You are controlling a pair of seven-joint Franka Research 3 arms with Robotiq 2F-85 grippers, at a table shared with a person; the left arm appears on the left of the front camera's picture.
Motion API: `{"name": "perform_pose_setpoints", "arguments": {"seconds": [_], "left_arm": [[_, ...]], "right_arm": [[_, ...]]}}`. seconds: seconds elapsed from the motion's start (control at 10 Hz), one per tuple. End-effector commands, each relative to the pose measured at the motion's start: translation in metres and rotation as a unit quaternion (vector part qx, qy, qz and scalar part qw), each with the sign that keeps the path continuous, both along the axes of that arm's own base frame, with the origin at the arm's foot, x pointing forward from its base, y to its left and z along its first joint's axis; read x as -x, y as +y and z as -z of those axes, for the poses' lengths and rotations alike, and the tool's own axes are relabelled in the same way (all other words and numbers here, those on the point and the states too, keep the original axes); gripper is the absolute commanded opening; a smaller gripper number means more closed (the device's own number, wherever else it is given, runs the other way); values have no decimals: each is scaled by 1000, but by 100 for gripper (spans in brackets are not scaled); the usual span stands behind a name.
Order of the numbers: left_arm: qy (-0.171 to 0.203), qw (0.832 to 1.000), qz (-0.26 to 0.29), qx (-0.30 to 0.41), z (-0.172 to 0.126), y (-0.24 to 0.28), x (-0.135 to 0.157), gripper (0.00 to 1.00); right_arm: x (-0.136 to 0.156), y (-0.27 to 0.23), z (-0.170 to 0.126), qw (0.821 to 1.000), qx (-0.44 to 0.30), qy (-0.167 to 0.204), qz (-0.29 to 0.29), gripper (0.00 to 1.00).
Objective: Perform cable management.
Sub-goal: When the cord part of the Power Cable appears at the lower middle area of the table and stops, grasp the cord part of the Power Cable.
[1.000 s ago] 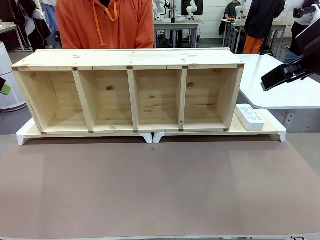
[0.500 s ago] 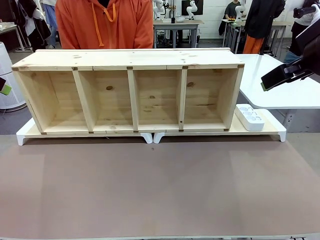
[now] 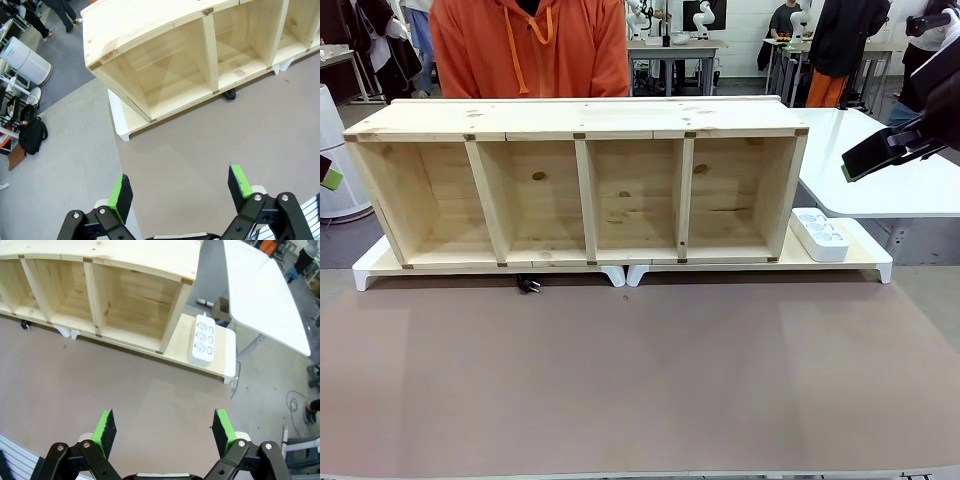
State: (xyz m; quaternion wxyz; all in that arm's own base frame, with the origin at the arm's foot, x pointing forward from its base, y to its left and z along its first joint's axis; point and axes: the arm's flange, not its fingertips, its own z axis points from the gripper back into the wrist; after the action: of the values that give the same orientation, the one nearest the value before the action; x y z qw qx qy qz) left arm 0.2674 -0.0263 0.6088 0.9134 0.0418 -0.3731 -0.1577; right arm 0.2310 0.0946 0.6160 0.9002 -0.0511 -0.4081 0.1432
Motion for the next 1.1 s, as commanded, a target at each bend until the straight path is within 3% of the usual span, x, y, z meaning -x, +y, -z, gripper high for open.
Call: {"name": "perform_pose_setpoints", "arguments": {"seconds": [0.0, 1.0], "left_arm": [[-1, 1000, 0, -2, -1, -1, 0, 100], [-1, 1000, 0, -2, -1, -1, 0, 100]], "right_arm": [[0, -1, 0, 1000, 0, -1, 1, 100], [0, -1, 0, 1000, 0, -1, 1, 100]]}}
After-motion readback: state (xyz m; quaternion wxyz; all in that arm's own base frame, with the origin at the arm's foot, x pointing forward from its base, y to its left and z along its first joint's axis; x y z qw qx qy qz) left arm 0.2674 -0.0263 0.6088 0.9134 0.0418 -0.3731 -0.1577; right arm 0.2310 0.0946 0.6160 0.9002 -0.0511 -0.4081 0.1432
